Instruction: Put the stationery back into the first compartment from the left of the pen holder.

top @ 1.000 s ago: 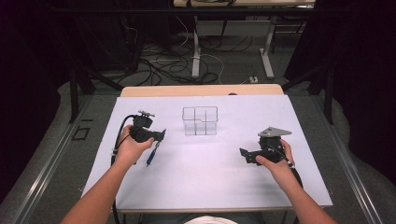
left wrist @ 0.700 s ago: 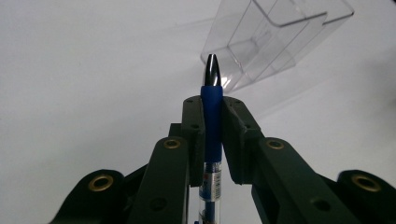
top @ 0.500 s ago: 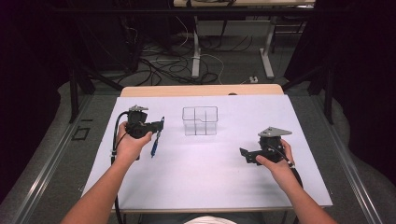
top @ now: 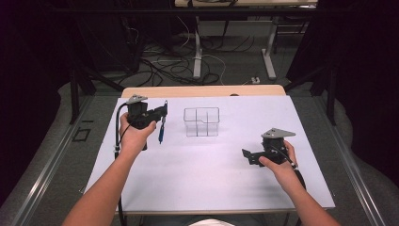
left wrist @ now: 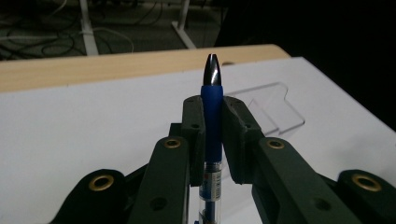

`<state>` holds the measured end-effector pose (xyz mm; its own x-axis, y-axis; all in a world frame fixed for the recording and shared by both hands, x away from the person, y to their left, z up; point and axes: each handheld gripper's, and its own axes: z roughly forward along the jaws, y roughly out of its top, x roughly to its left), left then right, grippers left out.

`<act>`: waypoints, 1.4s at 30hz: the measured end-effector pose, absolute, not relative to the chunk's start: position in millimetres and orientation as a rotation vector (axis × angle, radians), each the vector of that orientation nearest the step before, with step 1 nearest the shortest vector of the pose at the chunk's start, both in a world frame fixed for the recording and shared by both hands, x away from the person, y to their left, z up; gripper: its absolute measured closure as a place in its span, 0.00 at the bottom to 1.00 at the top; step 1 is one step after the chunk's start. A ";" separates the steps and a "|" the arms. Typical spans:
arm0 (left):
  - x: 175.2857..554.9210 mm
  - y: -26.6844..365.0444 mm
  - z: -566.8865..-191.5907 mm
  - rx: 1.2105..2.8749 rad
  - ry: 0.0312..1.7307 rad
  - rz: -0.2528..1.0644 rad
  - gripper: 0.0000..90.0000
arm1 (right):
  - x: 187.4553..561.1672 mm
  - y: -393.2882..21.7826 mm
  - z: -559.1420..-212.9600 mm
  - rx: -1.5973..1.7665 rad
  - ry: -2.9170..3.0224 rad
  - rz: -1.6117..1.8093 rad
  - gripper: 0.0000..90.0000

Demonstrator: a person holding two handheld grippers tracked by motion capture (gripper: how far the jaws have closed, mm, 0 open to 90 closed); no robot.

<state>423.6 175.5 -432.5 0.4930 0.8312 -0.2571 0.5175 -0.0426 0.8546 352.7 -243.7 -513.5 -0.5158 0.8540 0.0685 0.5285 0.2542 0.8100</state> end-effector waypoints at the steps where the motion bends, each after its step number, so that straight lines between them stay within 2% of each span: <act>1: 425.6 173.6 -429.4 1.690 1.149 0.383 0.89 | 352.6 -243.9 -513.5 1.261 2.147 1.154 0.00; 19: 458.1 138.0 -397.1 1.542 1.043 0.517 0.89 | 351.8 -245.9 -512.3 1.263 2.140 1.163 0.00; 42: 488.6 92.9 -434.8 1.594 1.057 0.488 0.89 | 350.9 -246.2 -513.8 1.264 2.153 1.173 0.00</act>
